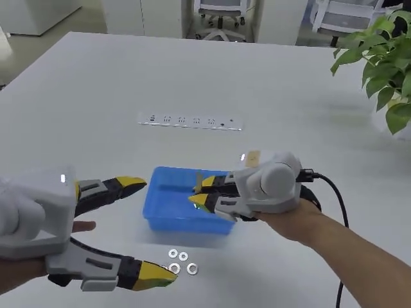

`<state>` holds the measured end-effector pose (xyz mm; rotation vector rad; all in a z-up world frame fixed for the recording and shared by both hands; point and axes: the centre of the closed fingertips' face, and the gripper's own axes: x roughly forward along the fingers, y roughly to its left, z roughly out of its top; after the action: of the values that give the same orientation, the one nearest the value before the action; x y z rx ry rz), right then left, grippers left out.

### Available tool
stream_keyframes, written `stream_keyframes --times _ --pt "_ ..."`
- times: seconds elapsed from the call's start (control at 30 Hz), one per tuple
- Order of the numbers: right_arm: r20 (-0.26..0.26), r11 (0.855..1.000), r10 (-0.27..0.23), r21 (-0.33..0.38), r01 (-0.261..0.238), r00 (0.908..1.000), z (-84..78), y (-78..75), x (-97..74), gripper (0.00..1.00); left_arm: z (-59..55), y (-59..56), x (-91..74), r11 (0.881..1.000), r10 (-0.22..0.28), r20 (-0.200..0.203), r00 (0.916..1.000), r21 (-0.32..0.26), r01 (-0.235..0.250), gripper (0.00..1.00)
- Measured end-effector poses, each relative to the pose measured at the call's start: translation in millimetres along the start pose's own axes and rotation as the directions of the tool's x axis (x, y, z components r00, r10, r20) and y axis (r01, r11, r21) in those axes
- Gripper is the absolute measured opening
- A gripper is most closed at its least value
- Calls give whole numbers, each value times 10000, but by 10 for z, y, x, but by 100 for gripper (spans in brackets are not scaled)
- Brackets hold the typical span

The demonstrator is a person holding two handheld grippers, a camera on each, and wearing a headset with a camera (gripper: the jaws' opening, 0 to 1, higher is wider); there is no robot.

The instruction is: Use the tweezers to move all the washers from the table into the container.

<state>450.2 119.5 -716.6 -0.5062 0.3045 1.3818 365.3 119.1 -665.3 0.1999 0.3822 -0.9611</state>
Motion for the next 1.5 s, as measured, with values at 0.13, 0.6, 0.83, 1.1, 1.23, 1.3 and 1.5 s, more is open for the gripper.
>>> stream_keyframes --times 0.13,0.6,0.83,1.1,1.23,1.3,1.5 --pt "-51 9999 62 123 -61 10000 -64 -30 60 8 2 37 28 10000 -72 -26 10000 -11 72 95" --pt "-235 9990 200 399 -191 9995 -221 -72 211 8 51 238 145 9992 -301 -111 9995 248 304 82" --pt "-305 9986 209 485 -194 9993 -278 -86 245 9 48 396 293 9980 -261 -391 9989 566 283 63" --pt "-356 9980 281 571 -260 9990 -326 -94 268 9 101 501 457 9954 -459 -370 9983 818 488 46" --pt "-316 9978 257 617 -237 9992 -330 -100 269 9 73 566 534 9936 -455 -616 9971 1004 516 37" --pt "-310 9977 282 629 -262 9991 -330 -101 270 9 64 592 572 9926 -453 -679 9967 1099 526 33" --pt "-261 9977 356 590 -341 9990 -330 -102 273 9 56 645 672 9897 -514 -777 9956 1293 612 25"
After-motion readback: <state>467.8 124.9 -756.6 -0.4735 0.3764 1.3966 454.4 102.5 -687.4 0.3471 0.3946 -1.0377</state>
